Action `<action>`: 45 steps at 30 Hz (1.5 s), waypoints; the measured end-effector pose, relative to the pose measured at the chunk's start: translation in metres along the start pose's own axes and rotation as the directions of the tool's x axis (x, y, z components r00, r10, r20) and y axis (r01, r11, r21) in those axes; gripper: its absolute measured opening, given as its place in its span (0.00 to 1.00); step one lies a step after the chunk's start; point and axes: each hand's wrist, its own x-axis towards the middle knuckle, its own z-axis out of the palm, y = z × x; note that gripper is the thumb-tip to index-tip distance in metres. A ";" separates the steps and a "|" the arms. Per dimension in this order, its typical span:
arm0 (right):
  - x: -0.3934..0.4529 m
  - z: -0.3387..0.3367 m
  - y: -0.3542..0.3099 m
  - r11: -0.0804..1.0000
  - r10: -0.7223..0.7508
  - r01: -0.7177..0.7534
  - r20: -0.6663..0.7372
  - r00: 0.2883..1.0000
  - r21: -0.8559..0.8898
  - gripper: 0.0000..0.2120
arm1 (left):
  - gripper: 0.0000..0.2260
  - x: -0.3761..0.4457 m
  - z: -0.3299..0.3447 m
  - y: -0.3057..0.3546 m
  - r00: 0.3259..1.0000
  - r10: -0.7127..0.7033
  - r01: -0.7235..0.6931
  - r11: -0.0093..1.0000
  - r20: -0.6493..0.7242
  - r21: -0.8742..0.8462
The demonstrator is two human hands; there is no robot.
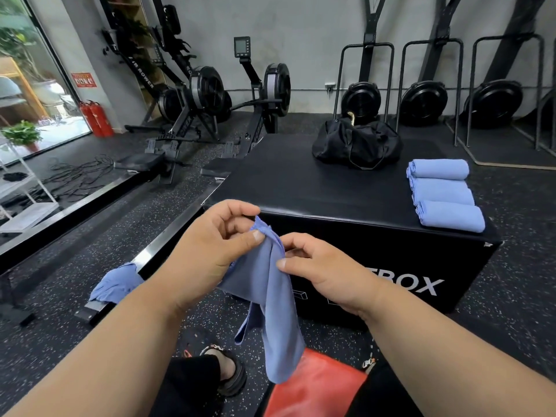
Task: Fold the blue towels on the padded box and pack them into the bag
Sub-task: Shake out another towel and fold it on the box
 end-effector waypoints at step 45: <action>-0.001 0.020 0.036 0.996 0.026 -0.034 -0.090 0.996 -0.082 0.13 | 0.24 0.071 -0.038 0.158 0.973 0.139 -0.216 0.836 0.186 0.504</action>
